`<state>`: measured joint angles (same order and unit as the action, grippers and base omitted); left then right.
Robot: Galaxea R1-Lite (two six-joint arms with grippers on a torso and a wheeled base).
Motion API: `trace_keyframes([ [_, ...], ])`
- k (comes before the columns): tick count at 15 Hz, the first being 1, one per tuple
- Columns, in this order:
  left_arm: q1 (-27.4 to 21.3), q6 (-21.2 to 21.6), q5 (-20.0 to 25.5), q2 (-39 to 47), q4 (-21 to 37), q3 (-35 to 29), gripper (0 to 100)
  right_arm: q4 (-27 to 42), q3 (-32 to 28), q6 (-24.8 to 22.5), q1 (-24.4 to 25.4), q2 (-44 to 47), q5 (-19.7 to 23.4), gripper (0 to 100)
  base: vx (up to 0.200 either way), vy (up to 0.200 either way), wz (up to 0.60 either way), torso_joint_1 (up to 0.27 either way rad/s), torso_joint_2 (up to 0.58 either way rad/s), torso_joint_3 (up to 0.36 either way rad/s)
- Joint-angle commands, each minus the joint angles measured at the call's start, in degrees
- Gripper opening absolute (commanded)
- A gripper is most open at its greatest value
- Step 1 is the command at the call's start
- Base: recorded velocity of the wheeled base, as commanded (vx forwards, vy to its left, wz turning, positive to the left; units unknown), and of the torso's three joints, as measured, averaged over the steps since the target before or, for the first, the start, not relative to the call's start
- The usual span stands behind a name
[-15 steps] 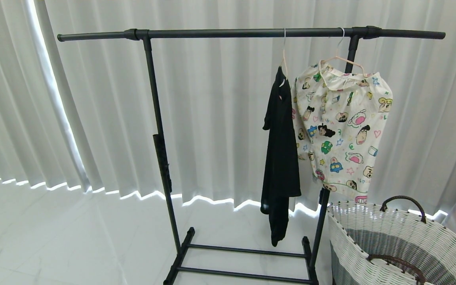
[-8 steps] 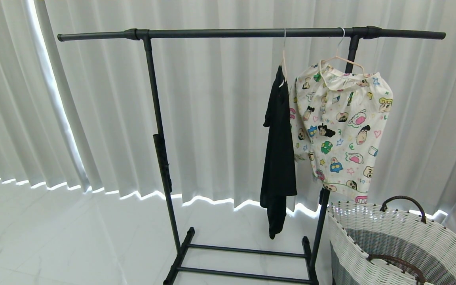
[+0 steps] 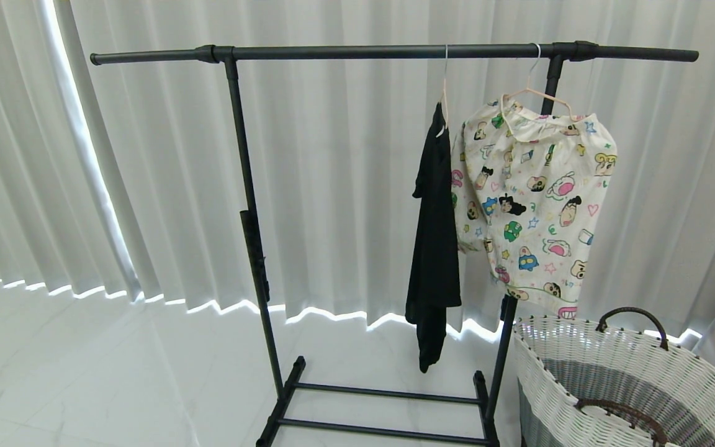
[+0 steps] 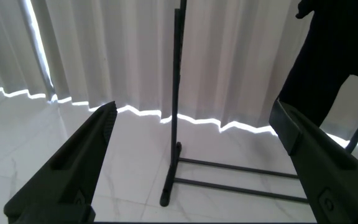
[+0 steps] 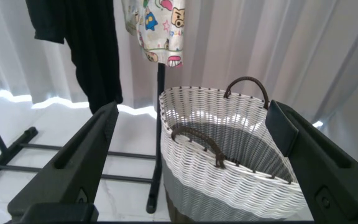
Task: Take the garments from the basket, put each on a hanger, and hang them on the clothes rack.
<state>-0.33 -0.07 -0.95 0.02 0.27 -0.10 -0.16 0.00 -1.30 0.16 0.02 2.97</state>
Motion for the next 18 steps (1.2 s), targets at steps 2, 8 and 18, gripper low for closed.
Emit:
trace_keyframes([
  [2,-0.02,-0.01,-0.02,-0.02,0.00,0.01,100,-0.02,0.00,-0.01,0.02,-0.02,0.01,100,0.000,0.000,0.00,0.000,0.00,0.000],
  [8,-0.02,-0.01,-0.02,-0.02,0.00,0.01,100,-0.02,0.00,-0.01,0.02,-0.02,0.01,100,0.000,0.000,0.00,0.000,0.00,0.000],
  [18,-0.02,-0.01,-0.02,0.06,0.00,0.10,100,-0.02,0.00,-0.01,0.02,-0.02,0.01,100,0.000,0.000,0.00,0.000,0.00,0.000],
])
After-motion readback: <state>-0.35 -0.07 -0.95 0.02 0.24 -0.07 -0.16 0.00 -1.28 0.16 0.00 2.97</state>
